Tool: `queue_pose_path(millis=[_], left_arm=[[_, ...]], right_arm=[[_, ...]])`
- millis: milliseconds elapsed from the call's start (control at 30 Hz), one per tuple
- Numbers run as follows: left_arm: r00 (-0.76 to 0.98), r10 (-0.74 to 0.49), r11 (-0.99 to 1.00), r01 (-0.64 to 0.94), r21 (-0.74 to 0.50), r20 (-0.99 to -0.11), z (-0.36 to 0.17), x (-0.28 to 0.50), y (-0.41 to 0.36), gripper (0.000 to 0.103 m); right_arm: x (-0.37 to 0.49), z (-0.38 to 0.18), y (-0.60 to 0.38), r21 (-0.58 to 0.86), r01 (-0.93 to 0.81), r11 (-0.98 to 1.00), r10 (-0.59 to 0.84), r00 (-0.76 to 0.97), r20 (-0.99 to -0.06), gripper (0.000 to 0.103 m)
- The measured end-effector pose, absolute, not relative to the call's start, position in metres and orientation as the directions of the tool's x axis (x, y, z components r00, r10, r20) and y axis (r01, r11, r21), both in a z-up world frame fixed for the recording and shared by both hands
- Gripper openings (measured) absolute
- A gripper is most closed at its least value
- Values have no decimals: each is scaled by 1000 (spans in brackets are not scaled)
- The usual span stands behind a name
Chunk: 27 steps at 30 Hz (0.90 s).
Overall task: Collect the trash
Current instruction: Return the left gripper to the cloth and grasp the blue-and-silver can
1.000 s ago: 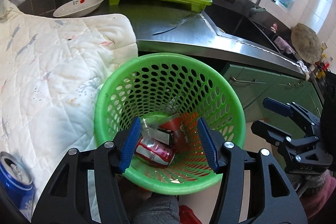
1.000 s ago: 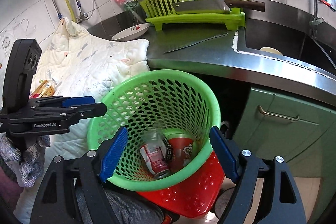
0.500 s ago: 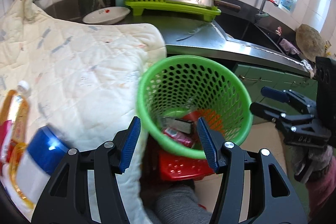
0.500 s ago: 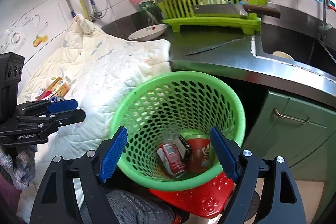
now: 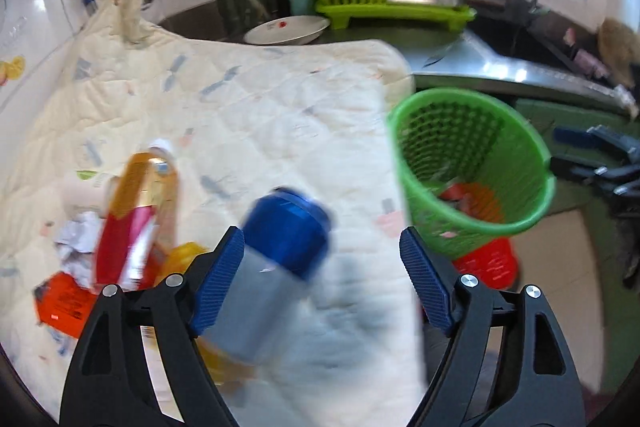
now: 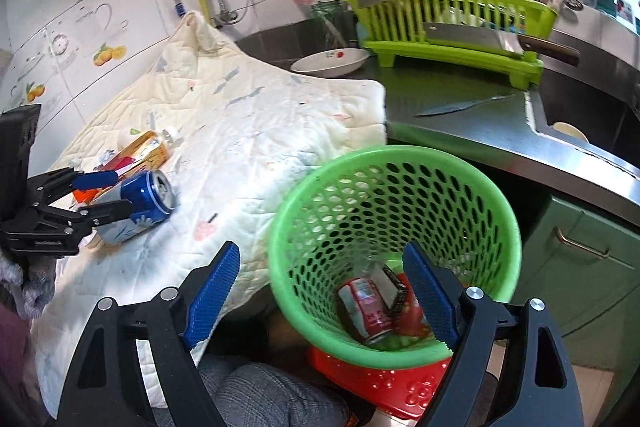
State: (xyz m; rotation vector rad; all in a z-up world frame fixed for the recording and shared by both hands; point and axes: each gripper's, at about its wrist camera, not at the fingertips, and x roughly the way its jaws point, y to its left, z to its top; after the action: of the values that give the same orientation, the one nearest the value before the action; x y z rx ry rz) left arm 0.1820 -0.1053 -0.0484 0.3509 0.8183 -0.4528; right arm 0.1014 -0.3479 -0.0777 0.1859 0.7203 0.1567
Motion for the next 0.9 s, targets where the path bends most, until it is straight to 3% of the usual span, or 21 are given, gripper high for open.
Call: queue_pose_path(millis=[433, 900], left_arm=[[541, -183, 769, 599, 224, -821, -75, 201, -93, 79], [567, -178, 755, 603, 258, -804, -83, 198, -97, 65]], right_arm=[[112, -79, -323, 214, -116, 970, 231, 720, -654, 81], [120, -84, -310, 212, -140, 967, 248, 703, -667, 81]])
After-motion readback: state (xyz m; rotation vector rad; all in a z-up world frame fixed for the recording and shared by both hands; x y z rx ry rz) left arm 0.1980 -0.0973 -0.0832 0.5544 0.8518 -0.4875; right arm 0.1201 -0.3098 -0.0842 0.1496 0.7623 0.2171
